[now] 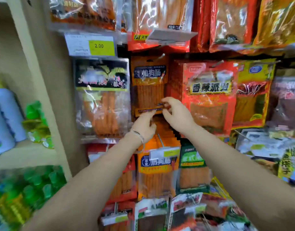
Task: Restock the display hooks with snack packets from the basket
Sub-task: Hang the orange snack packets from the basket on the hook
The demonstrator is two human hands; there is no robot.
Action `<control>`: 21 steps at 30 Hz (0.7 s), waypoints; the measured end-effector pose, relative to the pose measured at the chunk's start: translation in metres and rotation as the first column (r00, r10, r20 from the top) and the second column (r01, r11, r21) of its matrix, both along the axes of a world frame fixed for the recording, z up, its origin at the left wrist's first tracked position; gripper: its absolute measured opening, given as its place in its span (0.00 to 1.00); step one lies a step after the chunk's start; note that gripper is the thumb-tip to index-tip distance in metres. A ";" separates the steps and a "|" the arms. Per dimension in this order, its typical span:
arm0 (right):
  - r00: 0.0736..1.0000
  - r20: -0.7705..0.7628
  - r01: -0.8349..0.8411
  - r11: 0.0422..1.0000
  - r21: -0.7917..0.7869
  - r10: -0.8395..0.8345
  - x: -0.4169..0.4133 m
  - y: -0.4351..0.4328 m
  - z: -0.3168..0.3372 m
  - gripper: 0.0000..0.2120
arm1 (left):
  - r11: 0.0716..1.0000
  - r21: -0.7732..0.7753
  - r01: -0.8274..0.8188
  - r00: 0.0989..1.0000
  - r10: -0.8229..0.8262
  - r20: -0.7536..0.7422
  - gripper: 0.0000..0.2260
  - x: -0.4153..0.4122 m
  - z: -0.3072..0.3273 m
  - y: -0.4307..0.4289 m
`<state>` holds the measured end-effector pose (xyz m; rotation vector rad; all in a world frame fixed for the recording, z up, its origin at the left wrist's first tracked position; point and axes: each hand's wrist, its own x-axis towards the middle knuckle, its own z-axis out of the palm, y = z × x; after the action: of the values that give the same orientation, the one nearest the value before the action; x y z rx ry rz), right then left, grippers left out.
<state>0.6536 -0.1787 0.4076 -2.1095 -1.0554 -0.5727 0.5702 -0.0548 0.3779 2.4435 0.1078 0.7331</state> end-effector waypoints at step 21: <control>0.109 -0.888 -0.490 0.753 -0.439 -0.447 -0.364 -0.130 -0.411 0.08 | 0.328 -0.377 -0.866 0.396 -0.007 -0.918 0.14 -0.500 -0.365 -0.152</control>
<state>0.2900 -0.3090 -0.0031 -2.2089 -0.3455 1.5130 0.0707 -0.2071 0.0134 1.4099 1.3820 -0.3639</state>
